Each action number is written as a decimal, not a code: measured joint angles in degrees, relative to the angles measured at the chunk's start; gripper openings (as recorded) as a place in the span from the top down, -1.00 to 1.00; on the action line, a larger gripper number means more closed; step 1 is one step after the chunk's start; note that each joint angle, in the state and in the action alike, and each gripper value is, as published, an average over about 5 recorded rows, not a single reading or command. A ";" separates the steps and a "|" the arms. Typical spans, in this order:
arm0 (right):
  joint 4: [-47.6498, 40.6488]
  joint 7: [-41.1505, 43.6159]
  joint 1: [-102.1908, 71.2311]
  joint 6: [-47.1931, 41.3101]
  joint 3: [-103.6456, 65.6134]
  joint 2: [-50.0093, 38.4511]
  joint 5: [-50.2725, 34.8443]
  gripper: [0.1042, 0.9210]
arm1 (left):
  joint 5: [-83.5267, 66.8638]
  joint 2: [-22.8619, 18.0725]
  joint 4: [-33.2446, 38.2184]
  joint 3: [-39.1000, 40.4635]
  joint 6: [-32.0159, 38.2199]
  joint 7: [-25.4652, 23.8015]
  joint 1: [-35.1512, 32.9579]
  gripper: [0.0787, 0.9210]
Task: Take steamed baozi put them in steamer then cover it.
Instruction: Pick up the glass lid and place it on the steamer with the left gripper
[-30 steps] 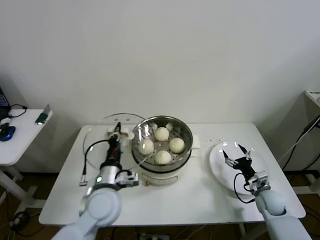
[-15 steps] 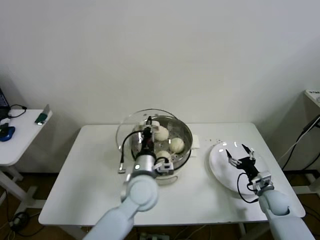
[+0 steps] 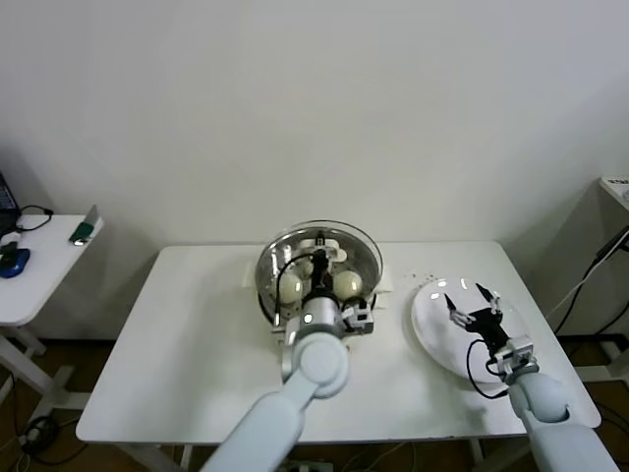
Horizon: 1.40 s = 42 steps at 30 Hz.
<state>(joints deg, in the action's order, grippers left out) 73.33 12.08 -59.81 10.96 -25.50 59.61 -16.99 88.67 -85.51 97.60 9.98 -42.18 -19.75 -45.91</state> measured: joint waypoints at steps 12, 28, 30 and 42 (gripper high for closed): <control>-0.18 0.06 0.30 0.02 0.07 0.30 0.51 -0.76 | 0.80 -1.73 -4.55 -0.51 -0.01 0.42 0.94 0.83; -0.54 0.22 0.75 0.14 0.17 0.67 1.16 -0.76 | 1.29 -2.40 -6.45 -1.55 -0.01 1.17 0.82 0.83; -0.56 0.23 0.82 0.14 0.17 0.69 1.20 -0.76 | 1.18 -2.48 -6.51 -1.54 -0.02 1.33 0.74 0.83; -0.82 0.32 1.15 0.20 0.03 0.94 1.44 -0.76 | 0.21 -2.76 -7.10 -1.09 -0.05 2.81 0.47 0.83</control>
<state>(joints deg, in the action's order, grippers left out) 72.51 12.41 -58.66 11.16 -25.47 60.55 -15.55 88.87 -88.28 90.50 8.89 -42.23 -16.94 -45.44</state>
